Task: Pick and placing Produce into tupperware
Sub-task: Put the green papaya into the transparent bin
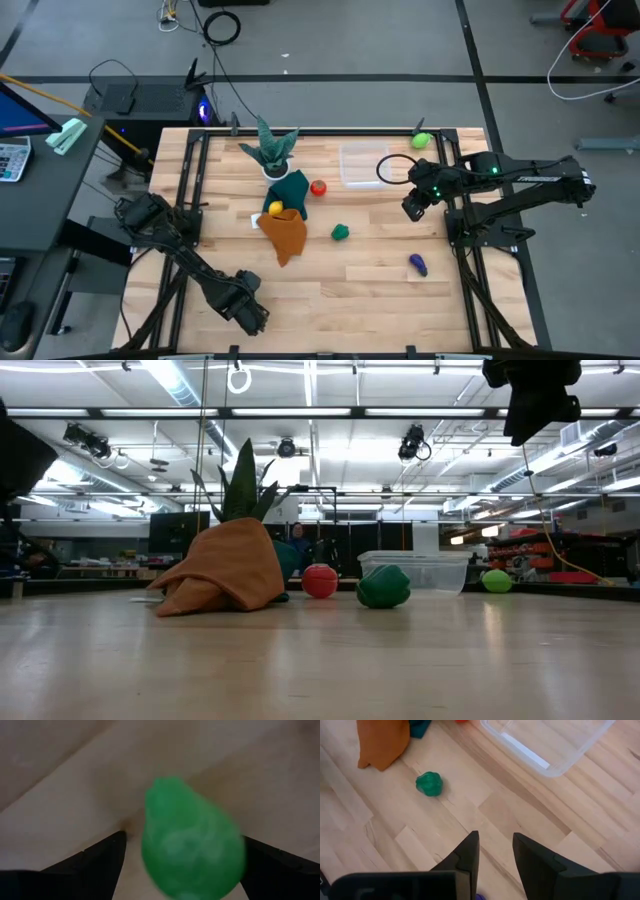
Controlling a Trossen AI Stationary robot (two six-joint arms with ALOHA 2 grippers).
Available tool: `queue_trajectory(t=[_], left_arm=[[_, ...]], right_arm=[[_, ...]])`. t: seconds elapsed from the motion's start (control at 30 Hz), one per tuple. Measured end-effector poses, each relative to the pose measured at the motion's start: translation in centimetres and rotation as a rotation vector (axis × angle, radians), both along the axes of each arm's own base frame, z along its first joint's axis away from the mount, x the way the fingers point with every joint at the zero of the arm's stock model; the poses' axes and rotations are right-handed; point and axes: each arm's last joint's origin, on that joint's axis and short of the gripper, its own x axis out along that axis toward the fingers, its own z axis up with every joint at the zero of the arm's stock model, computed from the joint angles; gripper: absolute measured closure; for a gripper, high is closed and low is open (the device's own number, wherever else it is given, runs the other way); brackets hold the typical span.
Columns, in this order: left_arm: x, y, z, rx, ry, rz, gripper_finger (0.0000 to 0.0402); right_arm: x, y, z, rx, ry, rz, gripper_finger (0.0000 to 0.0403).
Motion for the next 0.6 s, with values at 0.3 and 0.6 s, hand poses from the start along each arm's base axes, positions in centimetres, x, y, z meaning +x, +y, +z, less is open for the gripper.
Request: queue_trajectory(t=[0.3,0.6], left_arm=[[0.69,0.73,-0.02,0.011,-0.014,0.031,0.0058],[0.71,0.76,-0.03,0.013,-0.015,0.029,0.0073]], right_arm=[[0.0,0.0,0.0,0.0,0.0,0.0,0.0317],[0.0,0.0,0.0,-0.01,0.003,0.017,0.0317]])
